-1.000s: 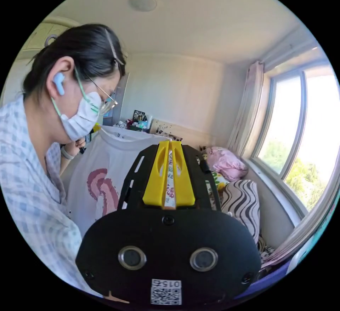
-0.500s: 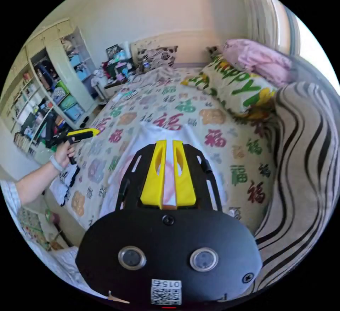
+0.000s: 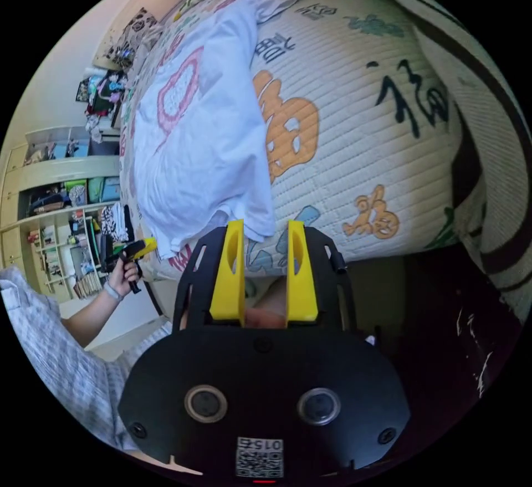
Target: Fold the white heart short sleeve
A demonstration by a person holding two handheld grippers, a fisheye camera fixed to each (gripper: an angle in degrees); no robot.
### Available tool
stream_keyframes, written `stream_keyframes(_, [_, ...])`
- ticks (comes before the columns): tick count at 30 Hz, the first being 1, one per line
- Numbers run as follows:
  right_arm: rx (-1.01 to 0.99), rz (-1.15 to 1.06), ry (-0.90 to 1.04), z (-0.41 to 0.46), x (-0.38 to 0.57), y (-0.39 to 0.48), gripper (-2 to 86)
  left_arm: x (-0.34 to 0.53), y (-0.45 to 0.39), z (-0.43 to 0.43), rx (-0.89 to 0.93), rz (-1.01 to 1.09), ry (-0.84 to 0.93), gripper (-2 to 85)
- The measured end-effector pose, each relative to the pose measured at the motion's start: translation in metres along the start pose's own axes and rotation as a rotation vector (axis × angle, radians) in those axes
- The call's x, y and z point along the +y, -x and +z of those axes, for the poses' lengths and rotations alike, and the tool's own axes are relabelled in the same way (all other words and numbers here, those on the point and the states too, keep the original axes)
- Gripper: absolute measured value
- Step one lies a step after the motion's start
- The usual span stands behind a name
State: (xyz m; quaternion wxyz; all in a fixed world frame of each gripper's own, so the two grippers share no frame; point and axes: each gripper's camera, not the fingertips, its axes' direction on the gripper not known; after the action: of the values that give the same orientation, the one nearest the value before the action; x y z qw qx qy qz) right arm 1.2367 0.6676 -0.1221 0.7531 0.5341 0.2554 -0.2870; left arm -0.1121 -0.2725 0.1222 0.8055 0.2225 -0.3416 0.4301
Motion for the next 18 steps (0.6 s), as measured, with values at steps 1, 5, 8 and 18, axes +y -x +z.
stream_keyframes(1, [0.014, -0.032, 0.044, 0.010, -0.013, 0.002, 11.5, -0.016, -0.002, 0.013, -0.032, 0.002, 0.027, 10.2])
stream_keyframes(5, [0.154, 0.029, 0.052, 0.017, -0.053, -0.008, 7.4, -0.045, -0.007, 0.042, -0.175, 0.112, 0.085, 2.7])
stream_keyframes(8, [0.178, -0.044, 0.079, 0.007, -0.068, -0.016, 0.5, -0.065, 0.008, 0.062, -0.071, 0.122, 0.185, 0.3])
stream_keyframes(18, [0.171, -0.159, 0.263, -0.057, -0.100, -0.052, -0.9, -0.082, 0.043, 0.037, -0.076, 0.165, 0.109, -0.5])
